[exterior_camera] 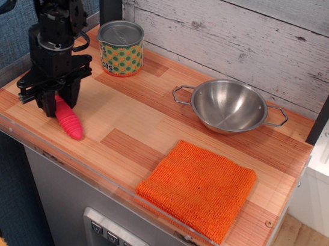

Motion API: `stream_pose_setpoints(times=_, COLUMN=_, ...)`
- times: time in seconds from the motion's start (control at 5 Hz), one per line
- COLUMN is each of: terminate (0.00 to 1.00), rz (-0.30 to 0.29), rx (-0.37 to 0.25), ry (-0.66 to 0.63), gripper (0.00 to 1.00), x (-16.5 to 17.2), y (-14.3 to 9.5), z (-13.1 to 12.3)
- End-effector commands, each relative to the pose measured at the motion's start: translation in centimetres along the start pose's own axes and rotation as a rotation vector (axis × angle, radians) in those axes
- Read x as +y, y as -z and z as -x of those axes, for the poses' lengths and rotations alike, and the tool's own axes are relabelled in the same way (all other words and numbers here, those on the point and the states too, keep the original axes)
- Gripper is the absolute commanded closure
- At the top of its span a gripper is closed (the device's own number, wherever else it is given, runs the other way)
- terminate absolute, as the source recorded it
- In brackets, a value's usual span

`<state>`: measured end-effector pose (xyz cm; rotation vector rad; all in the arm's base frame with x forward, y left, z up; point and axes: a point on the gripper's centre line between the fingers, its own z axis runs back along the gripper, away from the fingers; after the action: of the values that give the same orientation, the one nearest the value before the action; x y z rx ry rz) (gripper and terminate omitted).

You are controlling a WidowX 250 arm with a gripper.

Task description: Place the red spoon to the left of the silver pot.

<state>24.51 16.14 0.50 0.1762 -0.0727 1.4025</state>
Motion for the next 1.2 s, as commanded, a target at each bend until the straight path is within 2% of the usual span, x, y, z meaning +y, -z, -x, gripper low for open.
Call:
stream_pose_setpoints(times=0.0, terminate=0.00, rz=-0.018, rx=0.040, ry=0.042, gripper=1.00, x=1.8, y=0.7, z=1.1)
stream_pose_setpoints(times=0.2, terminate=0.00, rz=-0.009, rx=0.045, ry=0.151, gripper=1.00, x=1.6, y=-0.8, z=1.4)
stream_pose_setpoints(times=0.4, terminate=0.00, rz=0.019, rx=0.011, ry=0.298, gripper=1.00, x=1.1, y=-2.8, z=2.1)
stream_pose_setpoints(times=0.8, terminate=0.00, rz=0.097, rx=-0.125, ry=0.594, gripper=1.00, x=1.6, y=-6.8, z=6.0)
stream_pose_setpoints(times=1.0, terminate=0.00, rz=0.110, rx=-0.154, ry=0.756, gripper=1.00, x=0.8, y=-8.1, z=6.7)
